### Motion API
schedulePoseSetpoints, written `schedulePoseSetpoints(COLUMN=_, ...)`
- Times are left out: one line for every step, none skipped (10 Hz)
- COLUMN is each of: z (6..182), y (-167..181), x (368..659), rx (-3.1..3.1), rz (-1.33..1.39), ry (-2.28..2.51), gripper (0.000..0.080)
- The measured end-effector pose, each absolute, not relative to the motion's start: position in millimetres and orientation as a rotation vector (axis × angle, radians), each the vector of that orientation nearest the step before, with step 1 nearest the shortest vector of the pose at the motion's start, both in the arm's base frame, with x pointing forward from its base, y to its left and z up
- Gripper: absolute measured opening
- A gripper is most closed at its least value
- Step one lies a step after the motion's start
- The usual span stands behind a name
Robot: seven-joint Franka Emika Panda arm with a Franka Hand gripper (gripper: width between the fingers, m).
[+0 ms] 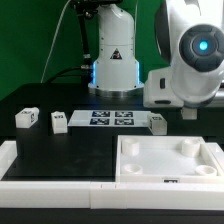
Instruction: Assemble one leg
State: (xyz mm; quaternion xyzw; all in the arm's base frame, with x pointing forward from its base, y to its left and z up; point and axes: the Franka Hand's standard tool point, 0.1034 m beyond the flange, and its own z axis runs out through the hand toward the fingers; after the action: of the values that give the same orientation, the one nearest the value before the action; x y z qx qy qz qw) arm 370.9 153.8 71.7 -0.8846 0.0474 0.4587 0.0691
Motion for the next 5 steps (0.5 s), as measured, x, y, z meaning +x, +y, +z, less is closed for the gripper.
schedulePoseSetpoints(z=89.1, y=154, x=379, rx=-2.681, rz=1.348, ry=0.134, gripper=0.0288)
schedulePoseSetpoints(z=101.5, y=155, x=386, rx=-2.712, rz=1.293, ry=0.116, gripper=0.0288)
schedulePoseSetpoints(z=96.8, y=154, x=382, rx=-2.712, rz=1.298, ry=0.120, gripper=0.0288)
schedulePoseSetpoints(z=91.1, y=156, x=389, rx=-2.748, rz=1.211, ry=0.132, gripper=0.0288)
schedulePoseSetpoints(z=92.8, y=157, x=398, rx=-2.833, rz=0.990, ry=0.144, gripper=0.0288)
